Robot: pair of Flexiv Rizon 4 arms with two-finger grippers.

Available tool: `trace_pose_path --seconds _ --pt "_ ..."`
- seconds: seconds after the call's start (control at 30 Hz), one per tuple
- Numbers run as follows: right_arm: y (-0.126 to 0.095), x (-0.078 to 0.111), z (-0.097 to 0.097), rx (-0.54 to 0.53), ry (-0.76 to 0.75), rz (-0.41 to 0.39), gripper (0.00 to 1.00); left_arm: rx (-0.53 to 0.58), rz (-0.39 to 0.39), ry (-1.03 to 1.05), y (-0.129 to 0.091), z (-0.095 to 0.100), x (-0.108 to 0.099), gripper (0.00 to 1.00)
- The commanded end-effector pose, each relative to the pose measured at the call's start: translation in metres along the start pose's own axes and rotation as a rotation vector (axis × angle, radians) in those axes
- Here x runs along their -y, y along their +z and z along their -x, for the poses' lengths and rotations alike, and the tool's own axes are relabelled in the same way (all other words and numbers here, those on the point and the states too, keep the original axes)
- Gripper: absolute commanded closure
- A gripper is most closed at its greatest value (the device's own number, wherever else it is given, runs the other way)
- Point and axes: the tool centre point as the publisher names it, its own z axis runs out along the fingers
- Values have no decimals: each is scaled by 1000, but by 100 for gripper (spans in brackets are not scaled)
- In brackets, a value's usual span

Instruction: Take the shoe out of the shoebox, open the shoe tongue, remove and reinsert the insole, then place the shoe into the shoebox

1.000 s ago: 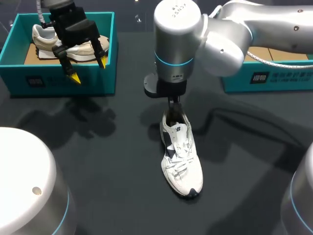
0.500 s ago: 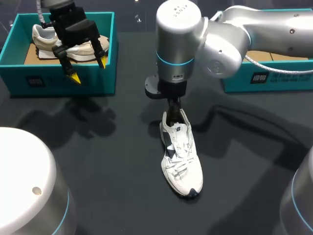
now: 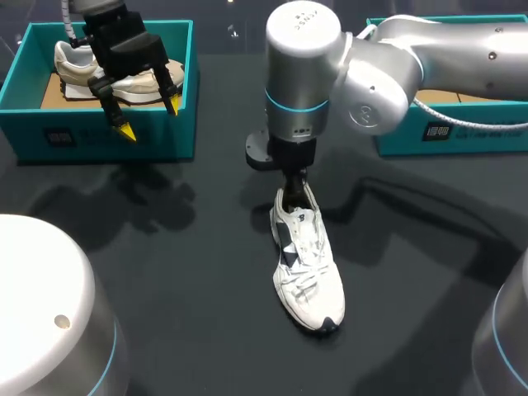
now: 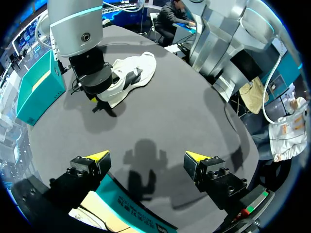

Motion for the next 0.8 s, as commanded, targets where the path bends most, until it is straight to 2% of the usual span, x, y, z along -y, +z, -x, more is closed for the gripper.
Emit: trace_pose_path --seconds 0.03,0.27,0.37,0.57,0.63,0.8 --pt "-5 1 -8 10 4 2 100 2 2 1 0 -1 0 0" --pt "-32 6 -12 42 4 -3 100 2 2 1 0 -1 0 0" --pt "-53 8 -11 59 -1 -16 100 2 2 1 0 -1 0 0" --pt "-104 25 -2 80 -27 -11 100 2 2 1 0 -1 0 0" --pt "-118 31 2 79 -5 -43 100 2 2 1 0 -1 0 0" --pt "-122 33 3 76 5 -50 100 2 2 1 0 -1 0 0"
